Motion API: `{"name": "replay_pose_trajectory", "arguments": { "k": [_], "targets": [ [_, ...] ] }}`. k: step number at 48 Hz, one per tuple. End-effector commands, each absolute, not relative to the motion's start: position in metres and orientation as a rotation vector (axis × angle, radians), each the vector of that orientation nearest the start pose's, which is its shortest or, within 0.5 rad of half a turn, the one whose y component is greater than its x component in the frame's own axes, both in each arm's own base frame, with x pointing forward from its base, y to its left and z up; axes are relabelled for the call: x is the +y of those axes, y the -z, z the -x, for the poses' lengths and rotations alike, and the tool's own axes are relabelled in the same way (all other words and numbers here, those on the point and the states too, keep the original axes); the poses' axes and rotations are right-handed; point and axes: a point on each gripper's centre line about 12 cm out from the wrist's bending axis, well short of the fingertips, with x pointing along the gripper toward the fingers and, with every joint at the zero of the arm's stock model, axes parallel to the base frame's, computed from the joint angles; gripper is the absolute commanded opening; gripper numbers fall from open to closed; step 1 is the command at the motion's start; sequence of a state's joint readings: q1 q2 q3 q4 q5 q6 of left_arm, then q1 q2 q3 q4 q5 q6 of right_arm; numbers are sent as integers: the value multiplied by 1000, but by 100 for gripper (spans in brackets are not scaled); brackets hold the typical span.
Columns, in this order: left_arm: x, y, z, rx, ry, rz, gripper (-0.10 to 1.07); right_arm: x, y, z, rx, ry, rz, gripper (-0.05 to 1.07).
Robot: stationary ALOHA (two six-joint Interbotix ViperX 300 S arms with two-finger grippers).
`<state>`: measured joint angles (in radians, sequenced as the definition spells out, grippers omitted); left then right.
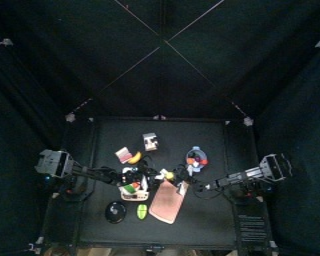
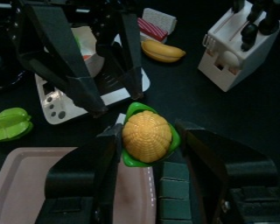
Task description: Remove husk piece
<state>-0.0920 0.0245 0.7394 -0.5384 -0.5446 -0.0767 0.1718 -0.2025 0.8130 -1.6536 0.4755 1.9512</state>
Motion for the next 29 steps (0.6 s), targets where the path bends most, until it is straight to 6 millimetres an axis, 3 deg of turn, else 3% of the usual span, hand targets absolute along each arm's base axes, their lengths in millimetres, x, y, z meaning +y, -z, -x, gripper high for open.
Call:
{"name": "replay_pose_trajectory", "arguments": {
  "k": [1, 29],
  "targets": [
    [-6, -198, -402, 189, -252, 531, 87, 1, -215, -336, 462, 377, -115, 71],
    [1, -202, -416, 160, -344, 729, 87, 1, -214, -338, 466, 382, -121, 71]
  ]
}}
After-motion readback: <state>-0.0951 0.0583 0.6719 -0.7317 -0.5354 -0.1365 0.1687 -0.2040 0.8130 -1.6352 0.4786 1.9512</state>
